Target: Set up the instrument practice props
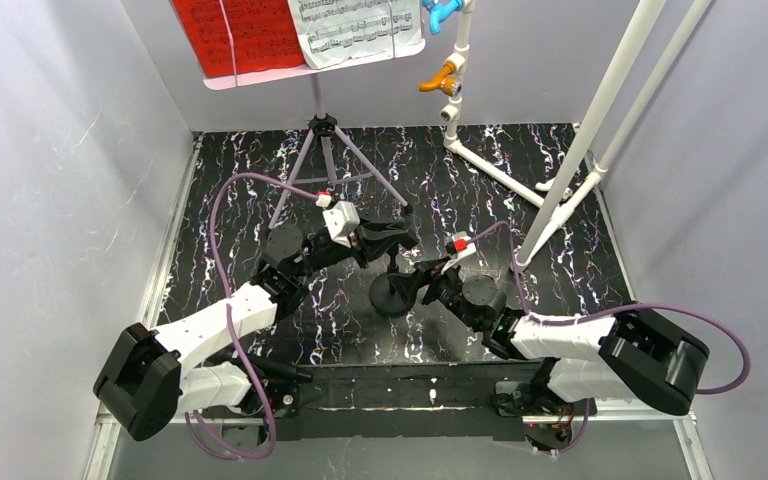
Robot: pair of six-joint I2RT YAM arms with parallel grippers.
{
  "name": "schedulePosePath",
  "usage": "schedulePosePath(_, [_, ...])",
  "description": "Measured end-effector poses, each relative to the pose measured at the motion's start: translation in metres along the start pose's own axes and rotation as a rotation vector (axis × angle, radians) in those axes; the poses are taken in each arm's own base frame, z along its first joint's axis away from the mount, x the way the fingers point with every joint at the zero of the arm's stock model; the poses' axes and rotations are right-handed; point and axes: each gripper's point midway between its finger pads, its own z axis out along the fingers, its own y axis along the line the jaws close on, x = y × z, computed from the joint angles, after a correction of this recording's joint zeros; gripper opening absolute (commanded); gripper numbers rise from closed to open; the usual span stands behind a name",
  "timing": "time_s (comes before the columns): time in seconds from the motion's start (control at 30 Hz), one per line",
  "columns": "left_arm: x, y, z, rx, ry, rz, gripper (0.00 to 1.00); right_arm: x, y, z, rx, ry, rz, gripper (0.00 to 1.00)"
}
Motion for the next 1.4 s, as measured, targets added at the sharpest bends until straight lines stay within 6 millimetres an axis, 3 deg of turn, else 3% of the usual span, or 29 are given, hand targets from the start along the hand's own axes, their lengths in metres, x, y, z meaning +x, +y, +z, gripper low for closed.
schedulePosePath(0.5, [-0.005, 0.008, -0.005, -0.089, -0.13, -0.087, 0.03, 0.005, 0.015, 0.029, -0.055, -0.018, 0.064, 0.89])
schedulePosePath(0.53, [-0.005, 0.008, -0.005, -0.088, -0.132, -0.094, 0.14, 0.007, 0.013, 0.029, -0.051, -0.016, 0.064, 0.89])
schedulePosePath(0.57, [-0.005, 0.008, -0.005, -0.087, -0.133, -0.099, 0.37, 0.007, 0.013, 0.029, -0.049, -0.014, 0.063, 0.89])
schedulePosePath(0.6, [-0.005, 0.007, -0.005, -0.087, -0.132, -0.111, 0.5, 0.007, 0.012, 0.029, -0.047, -0.015, 0.063, 0.9])
schedulePosePath(0.7, [0.004, 0.004, -0.008, -0.087, -0.091, -0.168, 0.79, 0.007, 0.01, 0.03, -0.044, -0.014, 0.055, 0.96])
schedulePosePath(0.73, [0.012, 0.002, -0.01, -0.09, -0.059, -0.206, 0.95, 0.007, 0.009, 0.03, -0.04, -0.012, 0.049, 0.98])
schedulePosePath(0.77, [0.017, 0.0, -0.012, -0.094, -0.036, -0.233, 0.98, 0.008, 0.008, 0.029, -0.036, -0.008, 0.042, 0.98])
schedulePosePath(0.9, [0.022, -0.009, -0.033, -0.141, 0.043, -0.33, 0.98, 0.006, 0.005, 0.022, -0.021, 0.022, -0.023, 0.98])
schedulePosePath(1.07, [-0.02, -0.018, -0.073, -0.231, 0.037, -0.338, 0.98, -0.007, 0.006, 0.007, -0.028, 0.038, -0.112, 0.98])
schedulePosePath(1.2, [-0.04, -0.009, -0.099, -0.384, 0.116, -0.371, 0.98, -0.016, 0.003, -0.006, -0.014, 0.046, -0.156, 0.98])
schedulePosePath(1.3, [-0.032, 0.016, -0.123, -0.618, 0.253, -0.44, 0.98, -0.017, -0.003, -0.013, 0.011, 0.063, -0.183, 0.98])
schedulePosePath(1.4, [0.0, 0.048, -0.162, -0.905, 0.429, -0.536, 0.98, -0.014, -0.01, -0.017, 0.034, 0.087, -0.2, 0.98])
